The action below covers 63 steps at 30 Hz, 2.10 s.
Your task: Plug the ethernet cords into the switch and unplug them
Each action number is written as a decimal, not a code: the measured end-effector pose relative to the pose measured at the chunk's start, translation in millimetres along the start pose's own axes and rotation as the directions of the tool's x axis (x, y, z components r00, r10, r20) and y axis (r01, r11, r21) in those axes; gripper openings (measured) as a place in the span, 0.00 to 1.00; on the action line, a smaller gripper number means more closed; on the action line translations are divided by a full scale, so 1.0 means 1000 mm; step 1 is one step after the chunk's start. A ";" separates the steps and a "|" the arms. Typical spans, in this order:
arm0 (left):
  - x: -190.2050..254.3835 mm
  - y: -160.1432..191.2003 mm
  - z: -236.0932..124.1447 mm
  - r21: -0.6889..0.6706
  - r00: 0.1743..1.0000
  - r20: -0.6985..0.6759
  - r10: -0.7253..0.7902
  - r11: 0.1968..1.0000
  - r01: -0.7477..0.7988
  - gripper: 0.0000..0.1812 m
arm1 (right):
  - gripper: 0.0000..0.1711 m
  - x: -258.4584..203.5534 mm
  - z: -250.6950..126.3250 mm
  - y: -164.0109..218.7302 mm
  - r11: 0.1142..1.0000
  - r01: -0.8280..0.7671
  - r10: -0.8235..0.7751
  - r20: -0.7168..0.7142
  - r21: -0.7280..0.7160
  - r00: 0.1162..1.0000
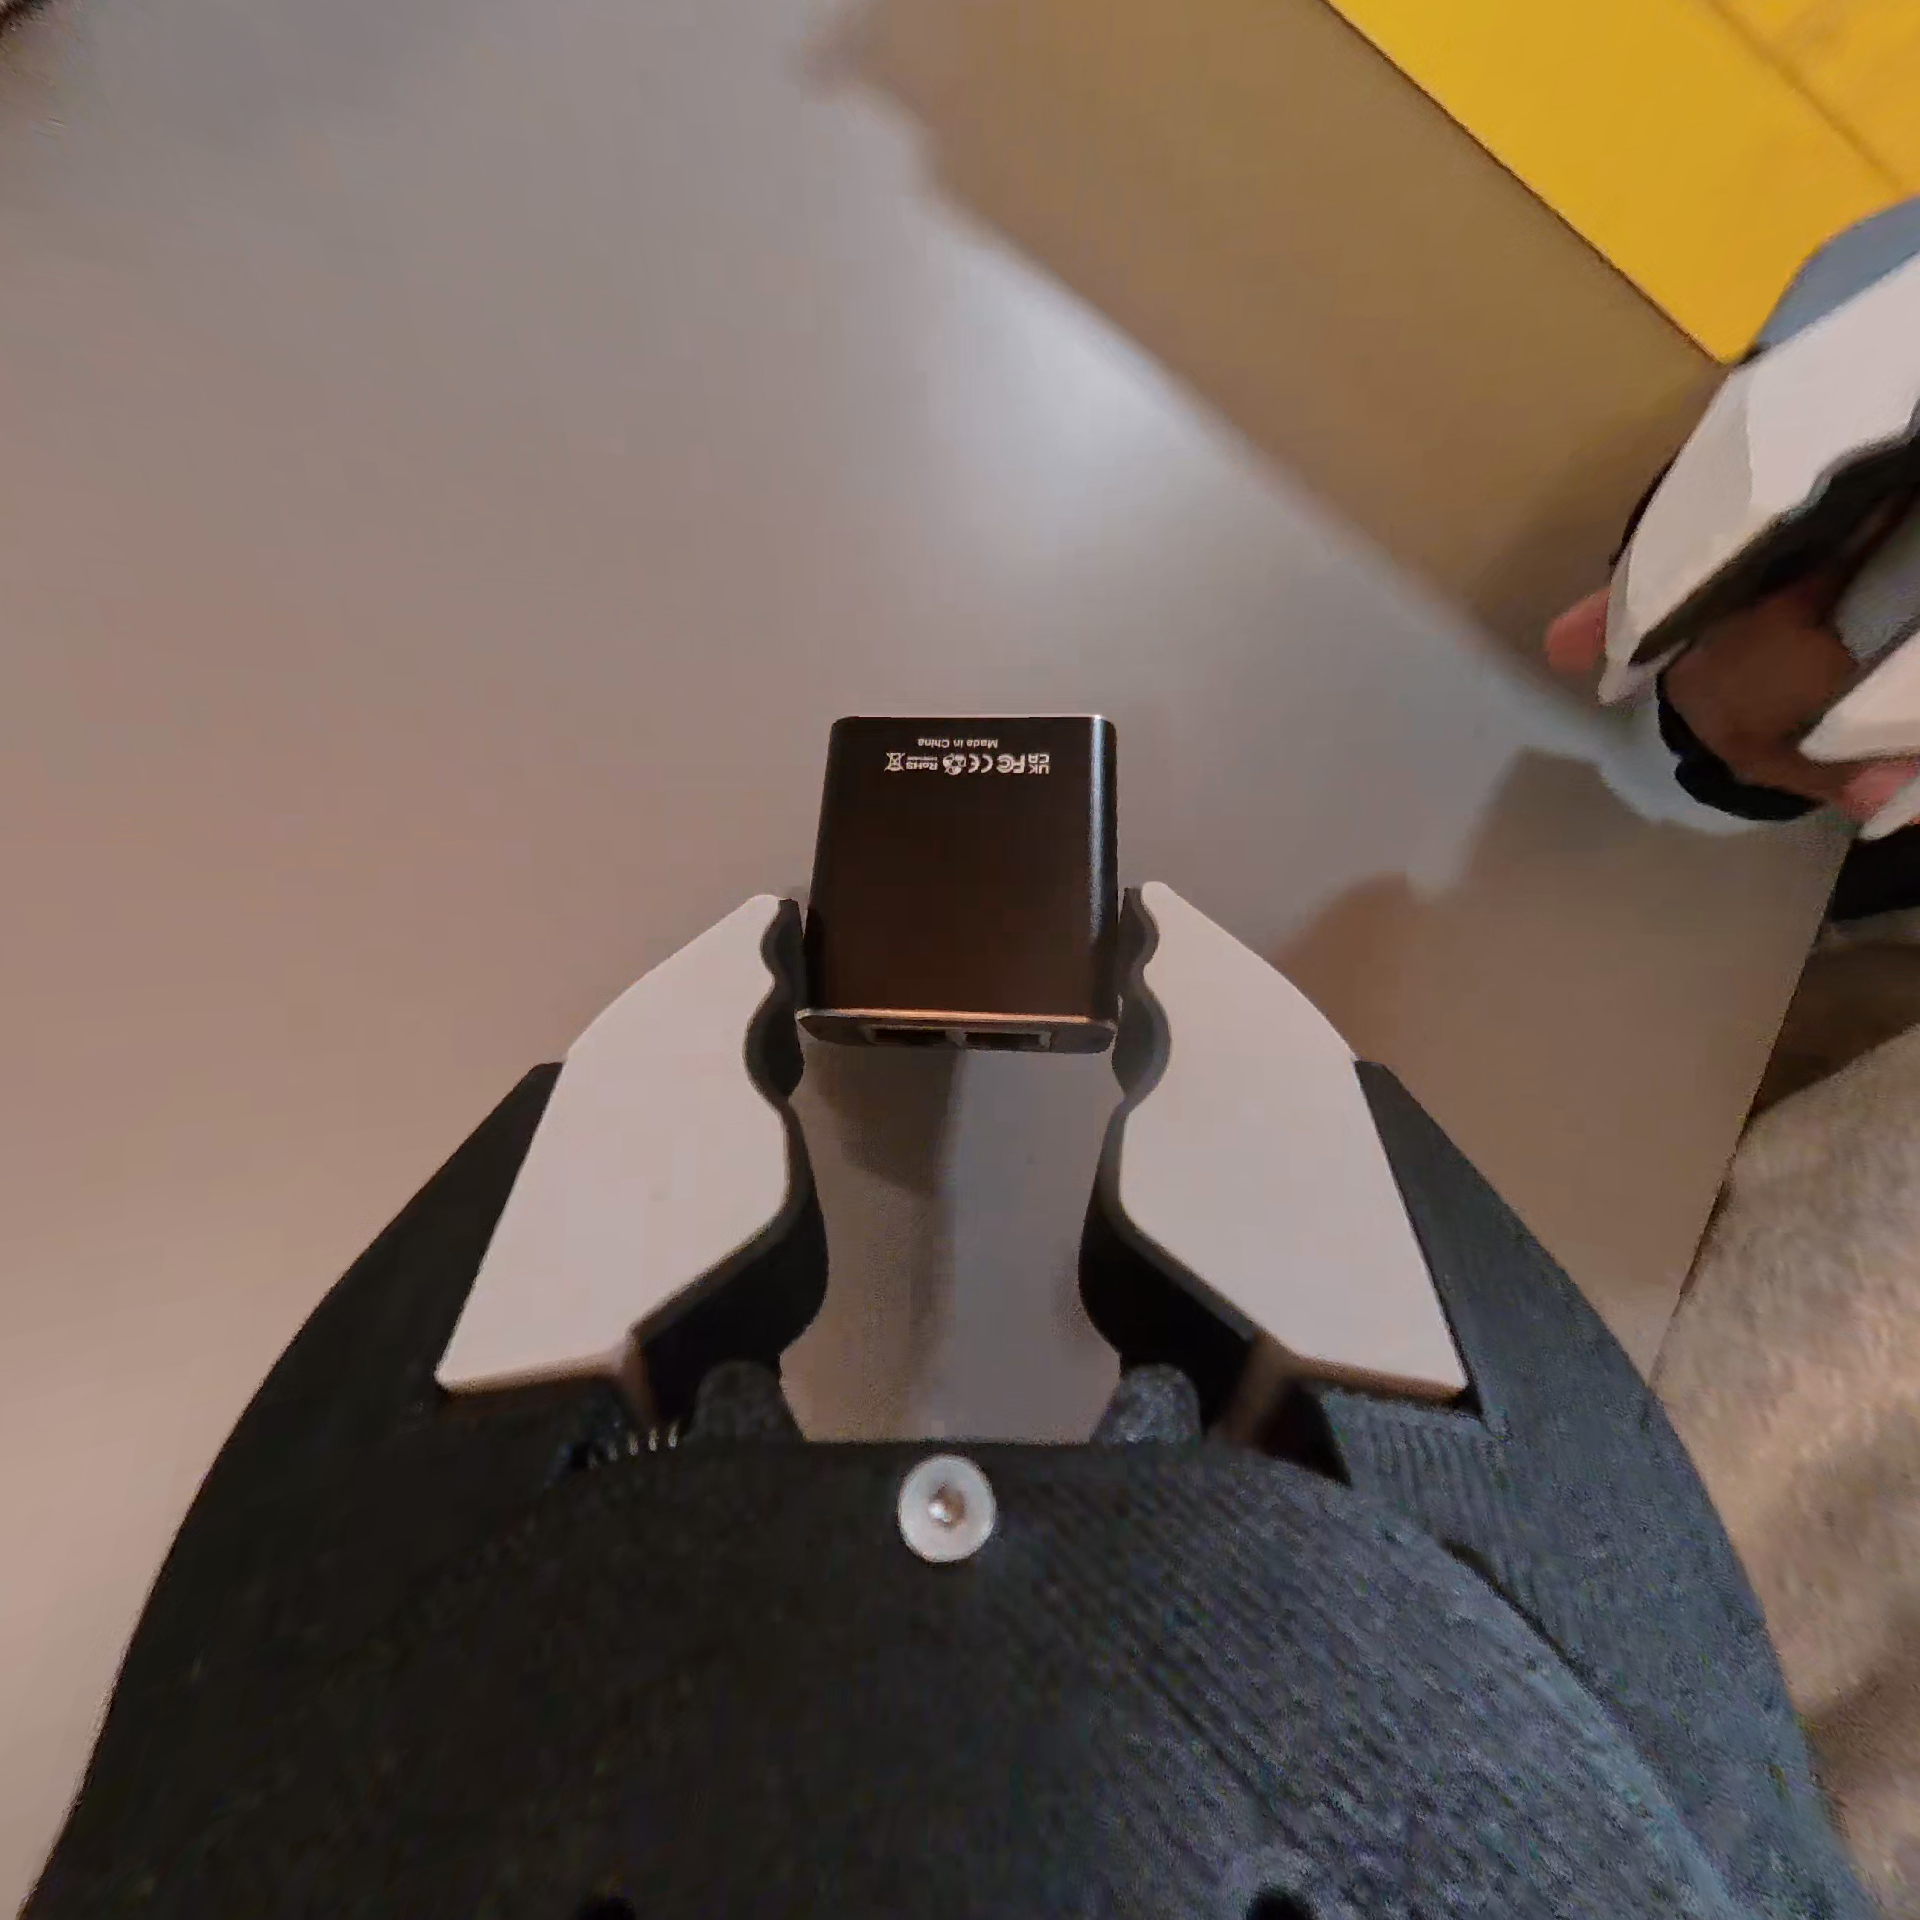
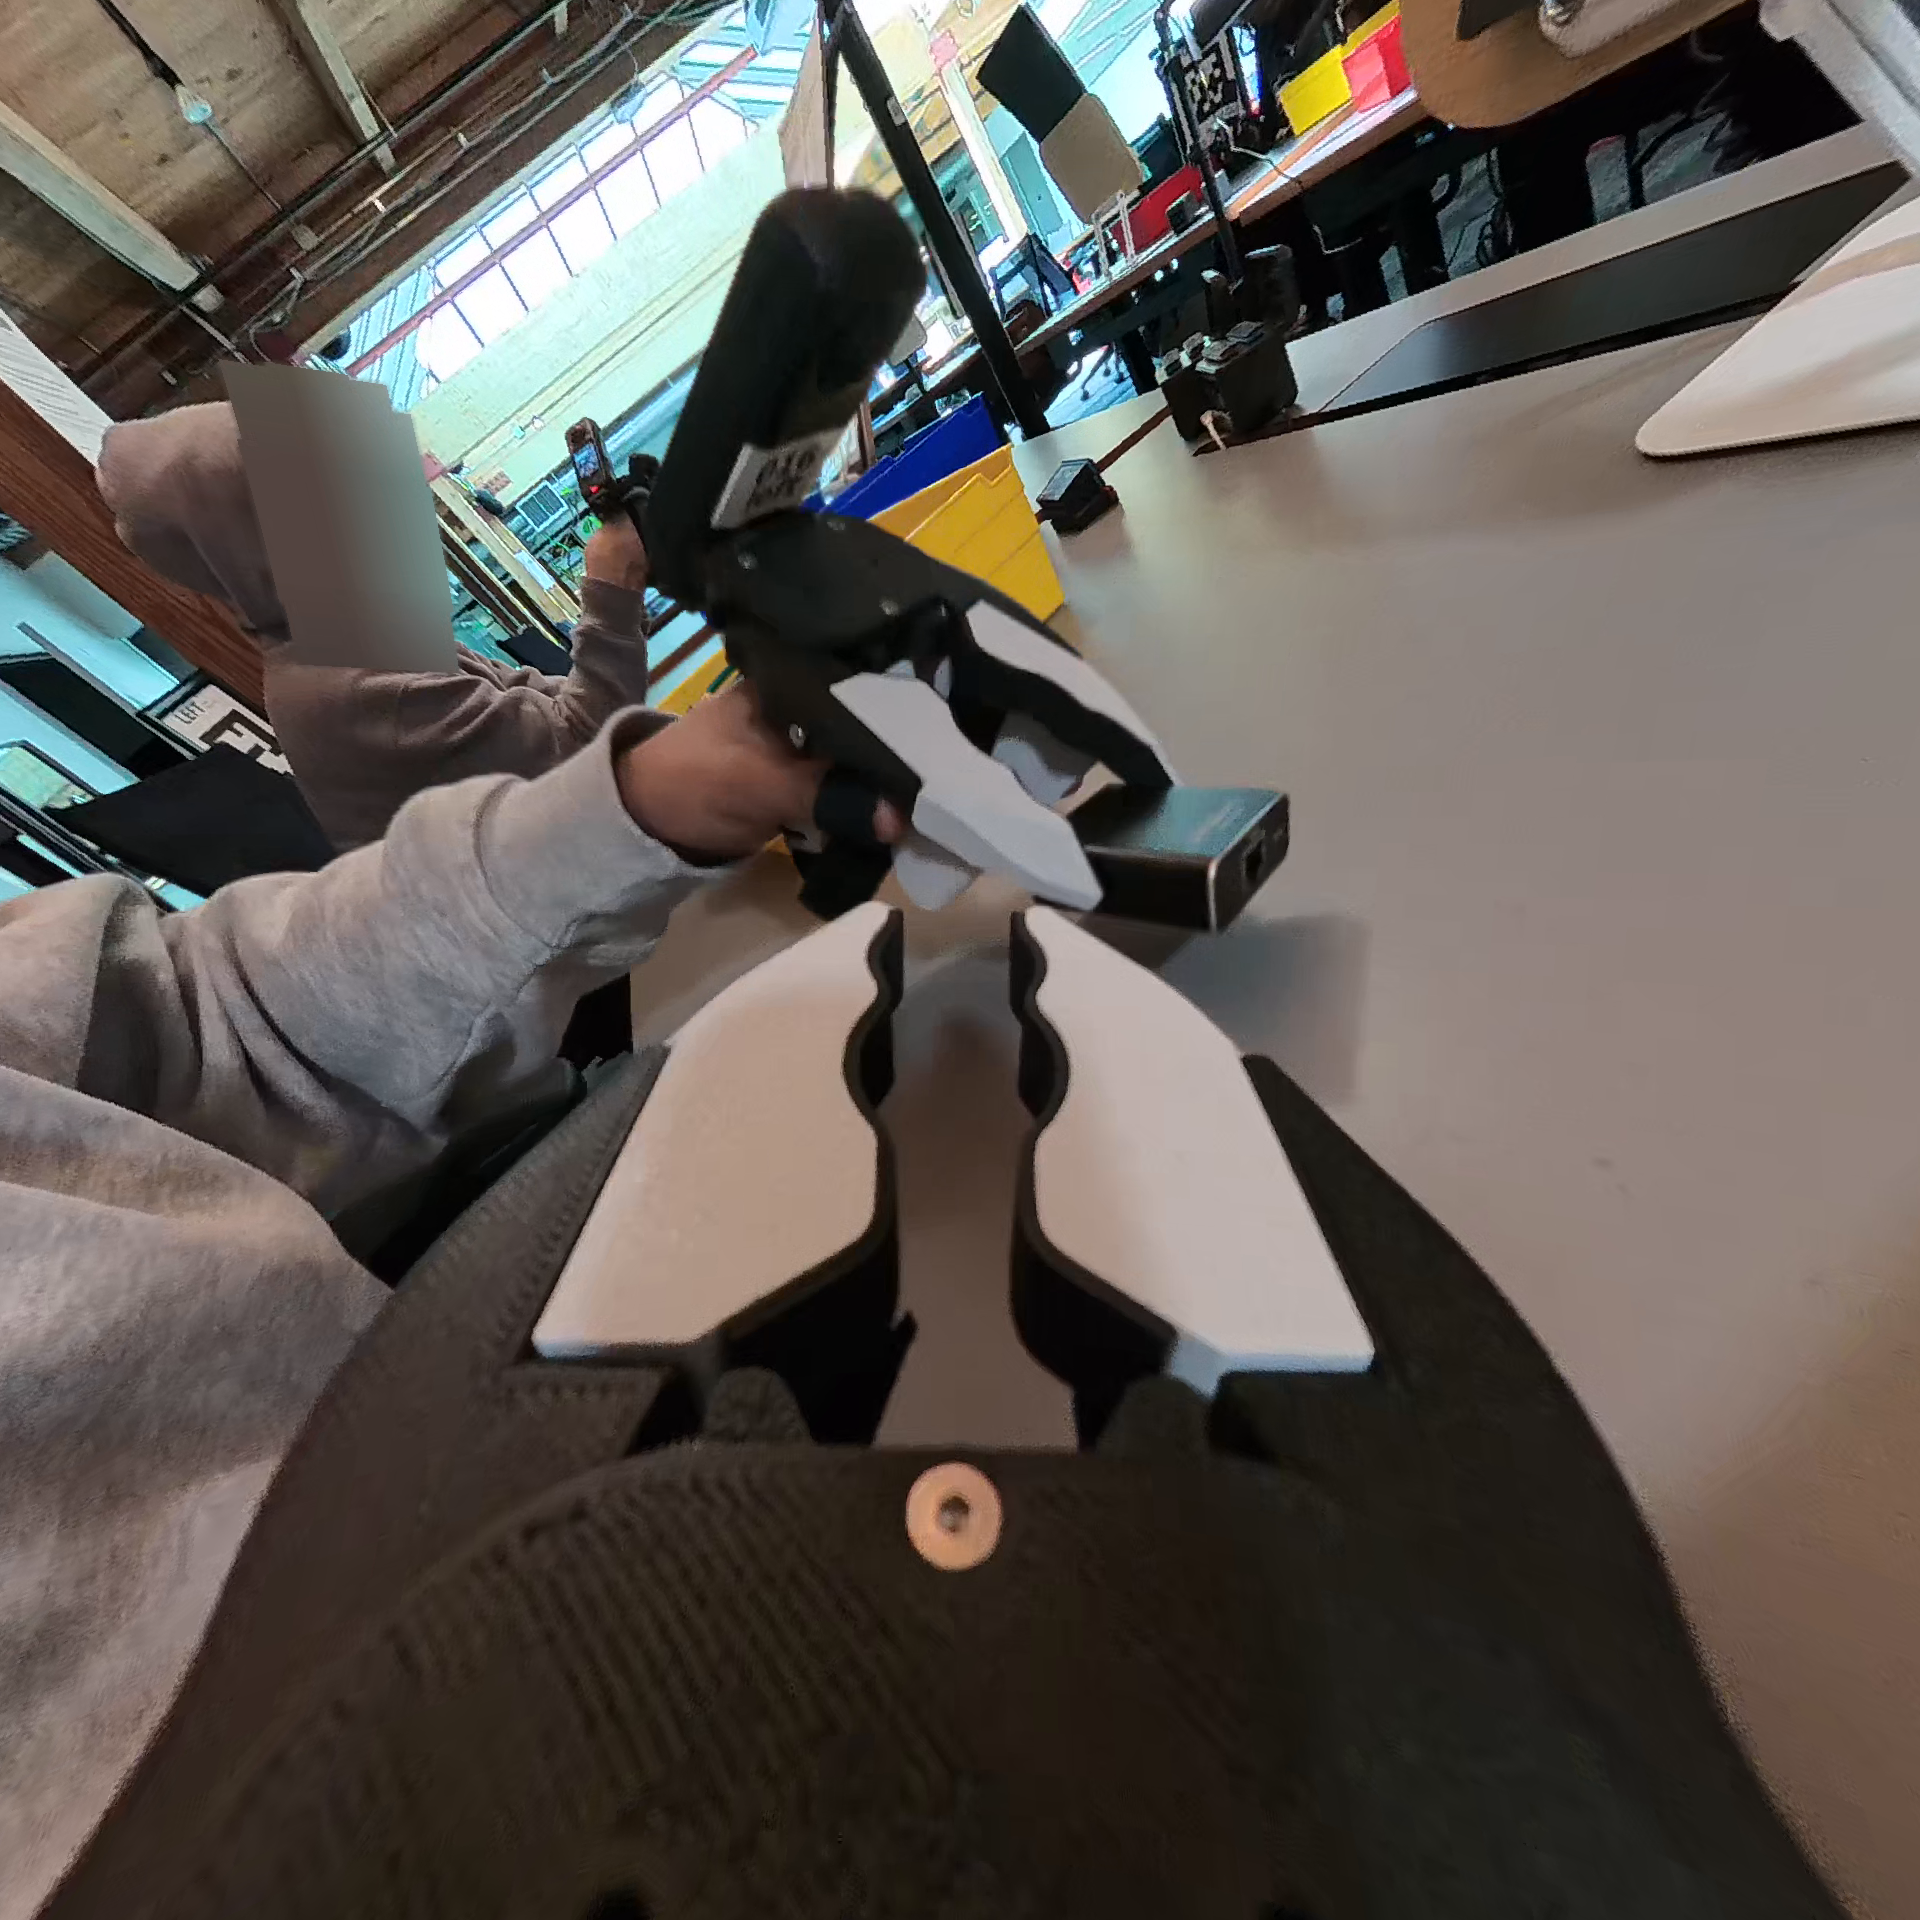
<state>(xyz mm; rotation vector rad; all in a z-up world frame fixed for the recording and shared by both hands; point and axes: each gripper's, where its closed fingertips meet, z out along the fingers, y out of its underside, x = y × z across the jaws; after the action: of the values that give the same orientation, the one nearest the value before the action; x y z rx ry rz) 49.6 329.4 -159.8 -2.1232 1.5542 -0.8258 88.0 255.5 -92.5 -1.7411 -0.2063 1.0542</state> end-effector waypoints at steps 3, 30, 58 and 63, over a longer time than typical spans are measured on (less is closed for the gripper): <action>0.006 0.015 0.006 -0.024 0.999 -0.031 0.043 0.999 -0.044 0.33 | 0.12 0.000 -0.001 -0.001 1.000 -0.022 0.022 0.008 0.006 1.000; 0.009 0.020 -0.015 0.087 0.977 -0.193 0.094 0.993 -0.078 0.36 | 0.12 0.005 0.001 0.002 0.999 -0.050 0.050 0.003 -0.004 0.999; -0.222 0.188 -0.290 -0.204 0.559 0.824 0.091 0.968 0.143 0.14 | 0.12 0.012 0.003 0.006 0.999 -0.034 0.033 -0.034 -0.021 0.999; -0.207 0.169 -0.307 -0.191 0.559 0.821 0.112 0.978 0.085 0.07 | 0.12 0.016 -0.001 0.003 0.999 -0.035 0.034 -0.054 -0.007 0.998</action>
<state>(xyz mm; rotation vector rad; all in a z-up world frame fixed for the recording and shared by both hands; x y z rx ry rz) -318.5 483.4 -80.6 -2.1142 1.1201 0.4054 97.2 262.7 -104.1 -1.7838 -0.1471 1.0307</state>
